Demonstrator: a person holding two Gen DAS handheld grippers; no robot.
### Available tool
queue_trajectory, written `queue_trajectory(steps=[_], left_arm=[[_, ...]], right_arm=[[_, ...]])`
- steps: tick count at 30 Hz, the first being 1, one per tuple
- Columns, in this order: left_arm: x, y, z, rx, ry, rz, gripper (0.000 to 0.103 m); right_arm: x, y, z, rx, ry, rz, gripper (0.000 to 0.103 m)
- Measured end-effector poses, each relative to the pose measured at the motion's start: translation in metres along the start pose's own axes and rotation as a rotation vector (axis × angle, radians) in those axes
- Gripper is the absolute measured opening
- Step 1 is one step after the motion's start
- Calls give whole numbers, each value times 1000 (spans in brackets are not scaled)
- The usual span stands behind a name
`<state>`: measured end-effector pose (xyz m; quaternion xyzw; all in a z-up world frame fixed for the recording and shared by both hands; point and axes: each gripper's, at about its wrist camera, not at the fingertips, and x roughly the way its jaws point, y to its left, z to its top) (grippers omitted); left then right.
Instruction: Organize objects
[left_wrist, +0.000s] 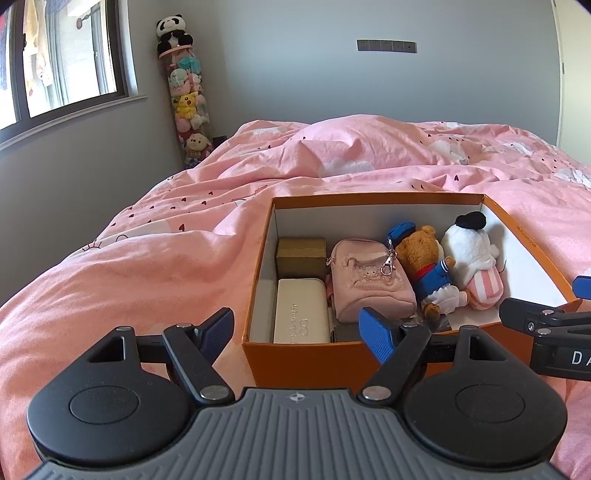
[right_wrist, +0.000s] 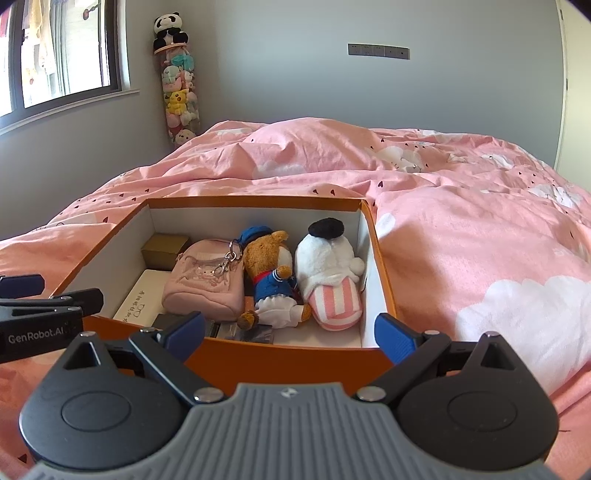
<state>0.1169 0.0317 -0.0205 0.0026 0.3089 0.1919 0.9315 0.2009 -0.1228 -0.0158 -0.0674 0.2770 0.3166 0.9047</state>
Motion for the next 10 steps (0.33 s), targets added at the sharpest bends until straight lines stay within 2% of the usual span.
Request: queue_trajectory(steps=[10], left_arm=[[0,0,0,-3,4,2,90]], right_arm=[[-1,0,0,1,1,-1,98]])
